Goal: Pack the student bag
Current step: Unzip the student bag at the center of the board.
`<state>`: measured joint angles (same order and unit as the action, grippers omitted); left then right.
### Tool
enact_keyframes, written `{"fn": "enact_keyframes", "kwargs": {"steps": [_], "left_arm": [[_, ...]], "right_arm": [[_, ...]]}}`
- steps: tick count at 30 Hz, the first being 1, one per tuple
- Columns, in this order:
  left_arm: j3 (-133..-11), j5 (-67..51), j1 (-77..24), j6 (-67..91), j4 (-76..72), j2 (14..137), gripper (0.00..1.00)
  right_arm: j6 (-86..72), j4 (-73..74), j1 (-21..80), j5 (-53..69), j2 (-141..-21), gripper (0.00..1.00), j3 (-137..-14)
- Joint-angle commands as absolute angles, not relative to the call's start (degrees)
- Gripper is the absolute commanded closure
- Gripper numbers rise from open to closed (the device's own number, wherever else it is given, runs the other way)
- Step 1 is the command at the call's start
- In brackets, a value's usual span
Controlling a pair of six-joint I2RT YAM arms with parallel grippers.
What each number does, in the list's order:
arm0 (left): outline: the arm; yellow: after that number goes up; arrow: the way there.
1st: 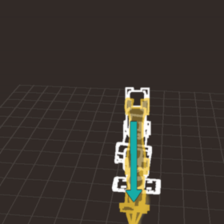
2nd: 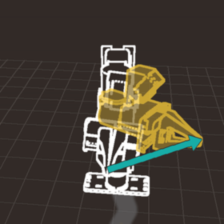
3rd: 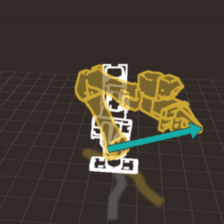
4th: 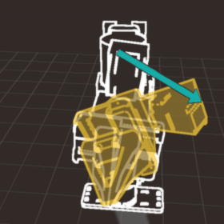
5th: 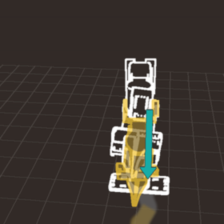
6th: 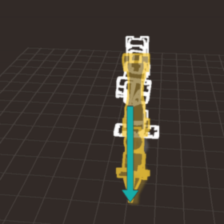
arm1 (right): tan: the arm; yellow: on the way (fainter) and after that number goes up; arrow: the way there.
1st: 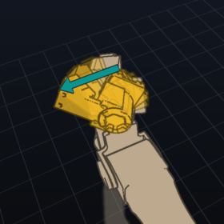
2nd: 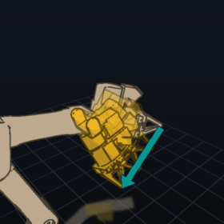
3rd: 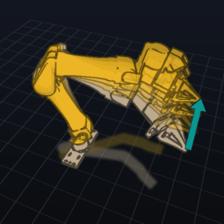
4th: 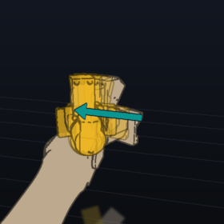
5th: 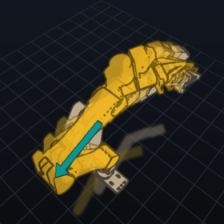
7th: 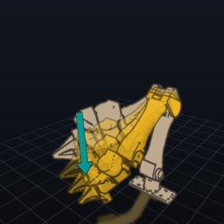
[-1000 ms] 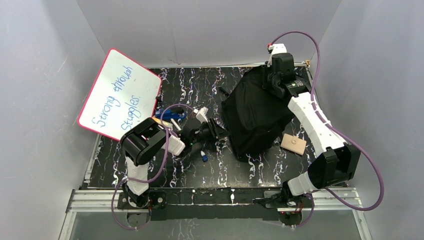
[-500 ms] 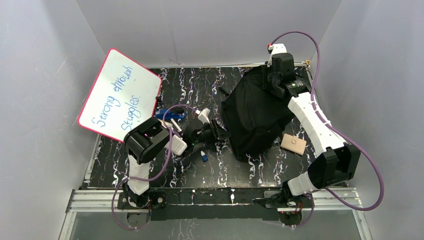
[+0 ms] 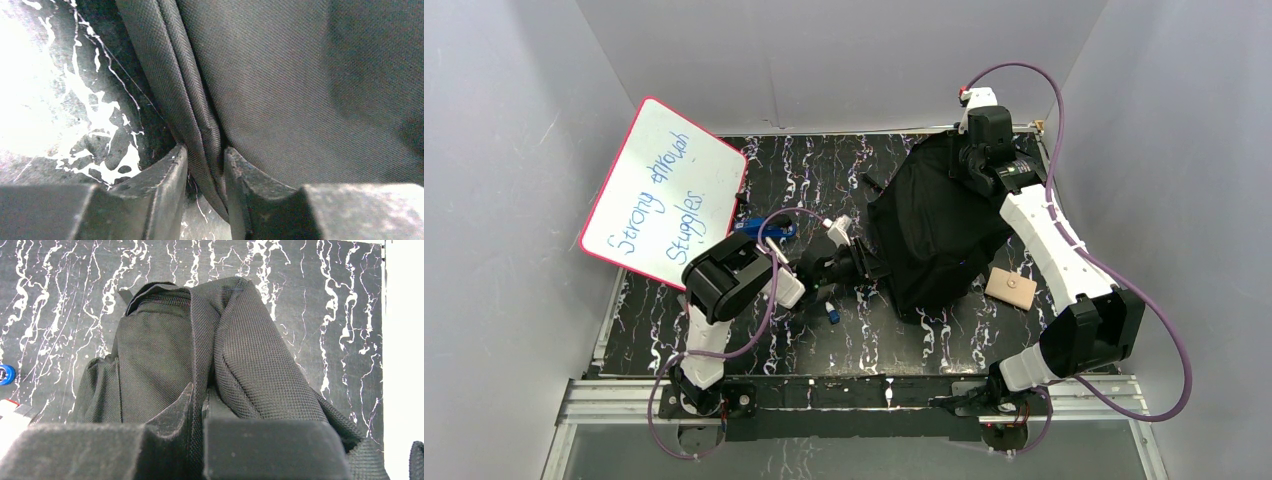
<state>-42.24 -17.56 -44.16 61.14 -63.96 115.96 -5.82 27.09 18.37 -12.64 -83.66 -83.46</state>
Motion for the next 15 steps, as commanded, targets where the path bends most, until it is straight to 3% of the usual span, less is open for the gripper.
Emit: {"fn": "enact_keyframes", "kwargs": {"steps": [1,6,12,15], "left_arm": [[-44.30,-19.15,-44.65,61.96,-67.76,116.24,0.75],[-44.06,-18.62,-44.65,62.34,-68.29,116.09,0.99],[-42.46,-17.25,-43.49,60.56,-67.01,112.62,1.00],[-41.83,-15.42,-41.77,57.35,-58.32,108.05,1.00]], "right_arm": [[-6.94,31.18,18.70,-9.93,-83.05,1.00,-82.54],[-6.75,31.12,18.72,-10.08,-82.81,1.00,-82.36],[-7.00,30.85,18.72,-9.63,-82.26,1.00,-82.92],[-7.11,30.65,18.67,-9.10,-82.08,1.00,-83.35]]}}
